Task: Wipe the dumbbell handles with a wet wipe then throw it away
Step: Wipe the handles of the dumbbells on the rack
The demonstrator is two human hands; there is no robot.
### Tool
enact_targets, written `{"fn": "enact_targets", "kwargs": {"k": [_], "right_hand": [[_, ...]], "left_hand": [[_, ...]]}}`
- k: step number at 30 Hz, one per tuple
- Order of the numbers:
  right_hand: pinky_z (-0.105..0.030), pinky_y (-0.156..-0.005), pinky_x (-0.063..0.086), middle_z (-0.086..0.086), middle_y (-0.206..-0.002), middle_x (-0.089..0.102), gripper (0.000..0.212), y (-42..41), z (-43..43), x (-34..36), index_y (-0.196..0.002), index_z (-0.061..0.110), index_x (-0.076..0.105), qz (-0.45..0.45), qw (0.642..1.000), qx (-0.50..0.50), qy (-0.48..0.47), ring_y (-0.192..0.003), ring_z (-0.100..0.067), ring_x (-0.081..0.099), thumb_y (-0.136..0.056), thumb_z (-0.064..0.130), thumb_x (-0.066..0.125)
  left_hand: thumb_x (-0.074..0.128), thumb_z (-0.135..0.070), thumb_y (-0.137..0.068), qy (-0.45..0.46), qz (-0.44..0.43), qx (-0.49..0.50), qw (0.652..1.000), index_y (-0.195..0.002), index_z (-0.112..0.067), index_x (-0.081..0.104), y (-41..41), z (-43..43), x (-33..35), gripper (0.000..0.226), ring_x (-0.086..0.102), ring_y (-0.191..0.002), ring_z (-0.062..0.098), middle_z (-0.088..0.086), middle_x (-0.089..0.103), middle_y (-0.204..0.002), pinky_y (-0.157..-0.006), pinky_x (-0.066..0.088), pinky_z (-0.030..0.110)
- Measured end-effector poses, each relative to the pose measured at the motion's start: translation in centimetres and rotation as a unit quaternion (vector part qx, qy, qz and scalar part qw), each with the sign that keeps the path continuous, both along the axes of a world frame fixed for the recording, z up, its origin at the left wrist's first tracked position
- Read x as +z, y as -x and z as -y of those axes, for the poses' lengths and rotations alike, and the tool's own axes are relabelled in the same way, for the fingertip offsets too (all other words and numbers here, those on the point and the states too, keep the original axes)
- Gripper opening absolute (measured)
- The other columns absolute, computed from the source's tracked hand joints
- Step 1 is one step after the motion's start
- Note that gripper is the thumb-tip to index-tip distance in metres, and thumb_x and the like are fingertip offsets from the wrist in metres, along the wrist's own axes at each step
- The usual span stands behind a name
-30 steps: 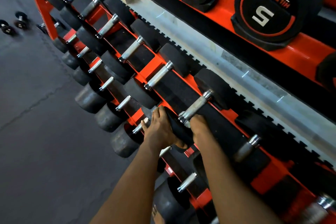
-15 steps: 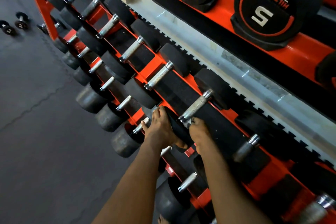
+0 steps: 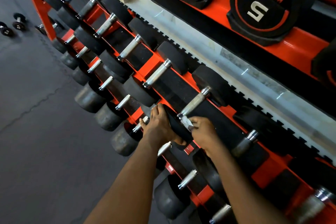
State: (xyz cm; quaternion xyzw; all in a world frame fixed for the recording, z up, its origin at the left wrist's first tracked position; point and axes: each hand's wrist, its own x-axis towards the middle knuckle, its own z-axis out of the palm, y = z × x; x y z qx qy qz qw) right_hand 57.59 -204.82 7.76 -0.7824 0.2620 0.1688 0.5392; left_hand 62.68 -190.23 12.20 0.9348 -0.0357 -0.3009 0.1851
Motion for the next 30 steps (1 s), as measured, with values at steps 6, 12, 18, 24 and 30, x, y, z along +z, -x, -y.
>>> {"fn": "enact_targets", "kwargs": {"k": [6, 12, 18, 24, 30], "right_hand": [[-0.033, -0.095, 0.053, -0.007, -0.112, 0.072, 0.043, -3.6, 1.8, 2.3, -0.111, 0.012, 0.074, 0.302, 0.92, 0.04, 0.247, -0.112, -0.021, 0.066, -0.082, -0.013, 0.054], [-0.042, -0.114, 0.037, -0.012, -0.144, 0.052, 0.064, -1.6, 2.8, -2.4, -0.137, 0.004, 0.055, 0.294, 0.741, 0.413, 0.442, -0.138, -0.027, 0.043, -0.078, 0.008, 0.029], [-0.041, -0.12, 0.026, -0.008, -0.152, 0.041, 0.064, -3.1, 3.4, -2.6, -0.144, 0.008, 0.046, 0.229, 0.785, 0.35, 0.458, -0.146, -0.023, 0.03, -0.08, 0.001, 0.046], [-0.04, -0.118, 0.028, -0.008, -0.141, 0.055, 0.067, -4.0, 4.1, -0.8, -0.135, 0.009, 0.058, 0.236, 0.77, 0.379, 0.455, -0.137, -0.023, 0.046, -0.081, 0.011, 0.018], [-0.04, -0.112, 0.04, -0.01, -0.127, 0.065, 0.06, -4.2, 3.1, -0.6, -0.122, 0.006, 0.068, 0.272, 0.733, 0.446, 0.436, -0.125, -0.026, 0.058, -0.079, 0.007, 0.027]], "left_hand": [[0.097, -0.054, -0.042, 0.002, -0.011, 0.005, 1.0, -0.157, -0.014, -0.004, -0.2, -0.1, -0.4, 0.159, 0.011, -0.155, 0.023, 0.003, 0.01, -0.167, -0.118, -0.005, 0.066], [0.097, -0.051, -0.044, 0.001, -0.004, 0.0, 1.0, -0.157, -0.013, -0.002, 0.1, -0.1, -0.5, 0.155, 0.012, -0.155, 0.022, 0.003, 0.01, -0.167, -0.119, -0.003, 0.065], [0.097, -0.051, -0.043, 0.002, -0.012, -0.001, 1.0, -0.158, -0.015, -0.005, -0.2, -0.4, -0.8, 0.158, 0.008, -0.155, 0.023, 0.003, 0.006, -0.167, -0.118, -0.004, 0.066], [0.097, -0.051, -0.046, -0.006, -0.022, -0.005, 1.0, -0.158, -0.016, -0.008, -0.1, -0.3, -0.6, 0.158, 0.005, -0.156, 0.025, 0.004, 0.001, -0.169, -0.118, -0.004, 0.068], [0.097, -0.052, -0.047, -0.004, -0.025, -0.004, 1.0, -0.158, -0.015, -0.009, -0.2, -0.2, -0.7, 0.158, 0.005, -0.156, 0.025, 0.004, 0.0, -0.169, -0.118, -0.005, 0.066]]}}
